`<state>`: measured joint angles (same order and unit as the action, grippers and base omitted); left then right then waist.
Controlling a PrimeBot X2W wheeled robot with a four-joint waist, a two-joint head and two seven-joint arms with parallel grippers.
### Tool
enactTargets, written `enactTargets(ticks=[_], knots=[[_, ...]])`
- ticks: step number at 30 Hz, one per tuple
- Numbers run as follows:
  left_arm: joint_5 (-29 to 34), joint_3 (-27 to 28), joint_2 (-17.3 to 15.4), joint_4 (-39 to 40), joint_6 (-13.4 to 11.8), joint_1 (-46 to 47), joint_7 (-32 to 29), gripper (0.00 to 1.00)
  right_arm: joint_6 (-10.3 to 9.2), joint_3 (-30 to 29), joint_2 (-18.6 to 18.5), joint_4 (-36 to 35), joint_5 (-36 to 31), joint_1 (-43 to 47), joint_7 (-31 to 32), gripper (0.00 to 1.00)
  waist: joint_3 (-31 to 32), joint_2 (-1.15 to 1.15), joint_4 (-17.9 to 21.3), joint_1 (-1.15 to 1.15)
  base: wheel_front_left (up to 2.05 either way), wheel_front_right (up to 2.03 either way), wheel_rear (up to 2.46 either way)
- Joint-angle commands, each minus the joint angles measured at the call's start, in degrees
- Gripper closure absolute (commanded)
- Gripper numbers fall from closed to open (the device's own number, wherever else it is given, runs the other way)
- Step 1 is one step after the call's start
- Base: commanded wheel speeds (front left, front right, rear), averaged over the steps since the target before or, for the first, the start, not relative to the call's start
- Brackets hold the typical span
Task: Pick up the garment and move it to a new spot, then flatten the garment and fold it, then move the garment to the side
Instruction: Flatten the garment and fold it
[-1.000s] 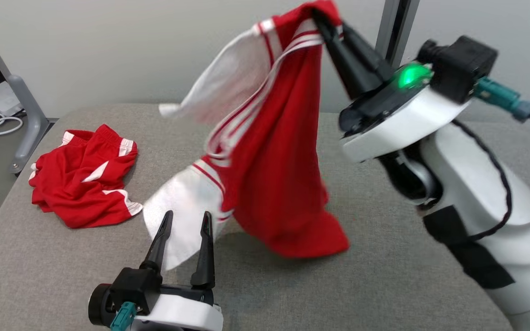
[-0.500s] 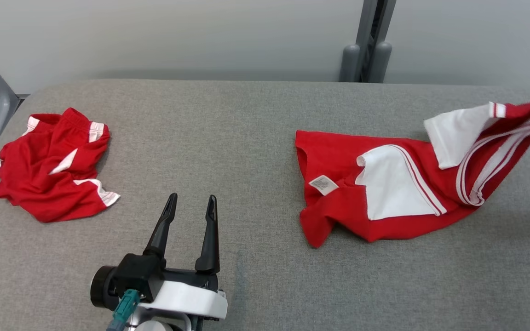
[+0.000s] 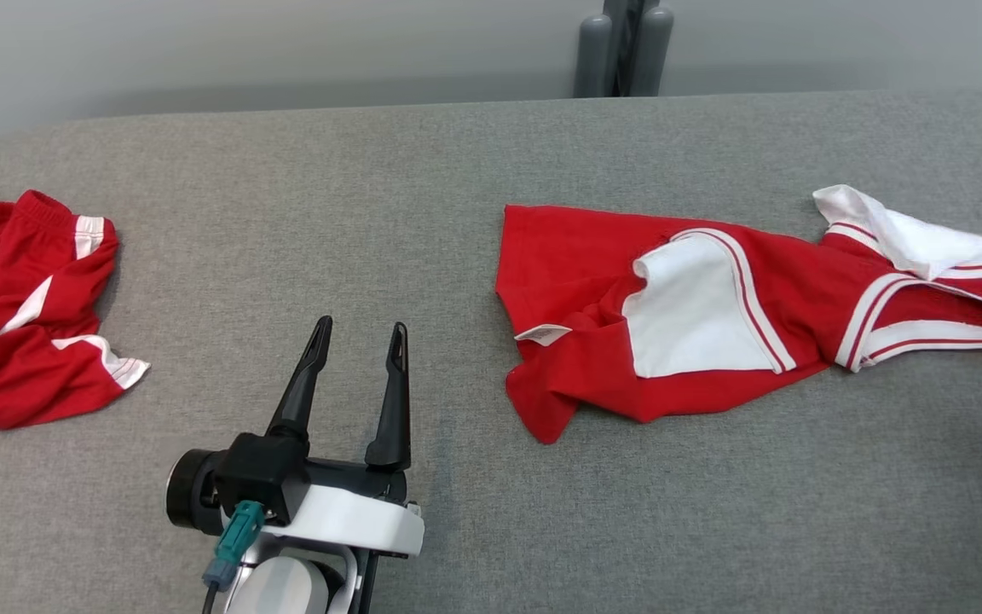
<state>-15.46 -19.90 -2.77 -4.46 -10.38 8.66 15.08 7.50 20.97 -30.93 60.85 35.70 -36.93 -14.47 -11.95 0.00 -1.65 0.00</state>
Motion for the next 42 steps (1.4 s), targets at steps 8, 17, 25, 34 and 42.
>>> enactTargets(ticks=[8,17,25,34,42], knots=[[0.07,0.65,-0.23,-0.24,0.11,0.10,0.03,0.00,-0.01,-3.68,1.18,-5.43,-3.57,-2.53,-0.83,0.00,2.04,0.00,2.61,0.00,0.00,0.00,0.00],[-0.55,1.83,-0.22,0.37,-0.14,-1.11,0.03,0.00,-0.01,-10.48,5.81,-33.62,-14.03,9.10,-0.74,0.00,4.81,0.00,3.82,0.00,0.00,0.00,0.00],[-0.74,3.11,-0.21,0.59,0.17,-2.61,0.04,0.00,-0.01,-9.73,11.34,-50.19,-22.53,21.16,-0.75,0.00,6.72,0.00,3.99,0.00,0.00,0.00,0.00],[-0.93,3.32,-0.21,0.63,0.37,-4.52,0.04,0.00,-0.01,-9.19,13.91,-52.92,-25.34,27.04,-0.76,0.00,7.79,0.00,3.37,0.00,0.00,0.00,0.00],[-0.75,2.41,-0.21,0.71,0.61,-3.41,0.04,0.00,-0.01,-5.60,12.17,-51.18,-25.75,26.33,-0.76,0.00,6.73,0.00,1.70,0.00,0.00,0.00,0.00]])
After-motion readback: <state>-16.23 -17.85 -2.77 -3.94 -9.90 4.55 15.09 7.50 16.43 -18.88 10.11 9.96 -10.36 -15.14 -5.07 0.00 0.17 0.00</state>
